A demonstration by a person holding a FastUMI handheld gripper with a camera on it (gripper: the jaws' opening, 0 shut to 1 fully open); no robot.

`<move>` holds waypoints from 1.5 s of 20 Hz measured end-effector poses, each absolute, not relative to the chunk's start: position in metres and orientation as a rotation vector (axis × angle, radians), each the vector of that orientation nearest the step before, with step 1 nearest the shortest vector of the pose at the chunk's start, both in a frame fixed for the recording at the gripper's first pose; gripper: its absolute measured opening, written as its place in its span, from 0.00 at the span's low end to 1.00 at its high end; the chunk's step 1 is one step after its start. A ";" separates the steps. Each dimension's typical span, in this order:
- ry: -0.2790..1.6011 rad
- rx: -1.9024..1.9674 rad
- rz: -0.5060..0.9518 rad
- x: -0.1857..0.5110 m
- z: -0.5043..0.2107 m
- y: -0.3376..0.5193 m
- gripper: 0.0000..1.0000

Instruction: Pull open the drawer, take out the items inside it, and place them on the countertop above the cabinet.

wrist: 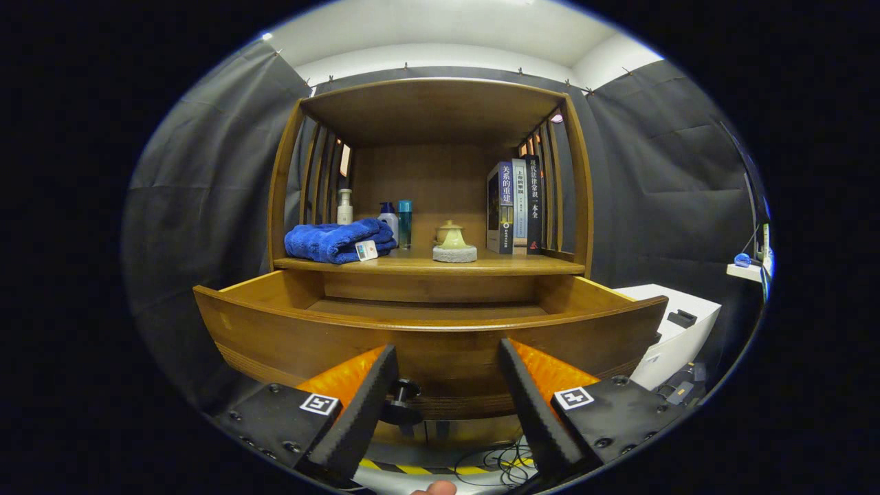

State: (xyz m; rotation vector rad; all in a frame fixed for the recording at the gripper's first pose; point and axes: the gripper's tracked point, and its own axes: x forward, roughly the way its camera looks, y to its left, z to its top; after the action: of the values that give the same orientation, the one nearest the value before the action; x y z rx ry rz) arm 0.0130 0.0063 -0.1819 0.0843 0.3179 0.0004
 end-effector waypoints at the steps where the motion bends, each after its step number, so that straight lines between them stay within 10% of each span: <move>1: 0.324 0.081 0.001 0.019 -0.183 0.007 0.98; 30: 0.322 0.053 0.008 0.160 -0.209 0.008 0.98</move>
State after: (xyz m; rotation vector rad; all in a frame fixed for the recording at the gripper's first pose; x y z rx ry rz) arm 0.1602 0.0076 -0.2085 0.0533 0.3224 0.0078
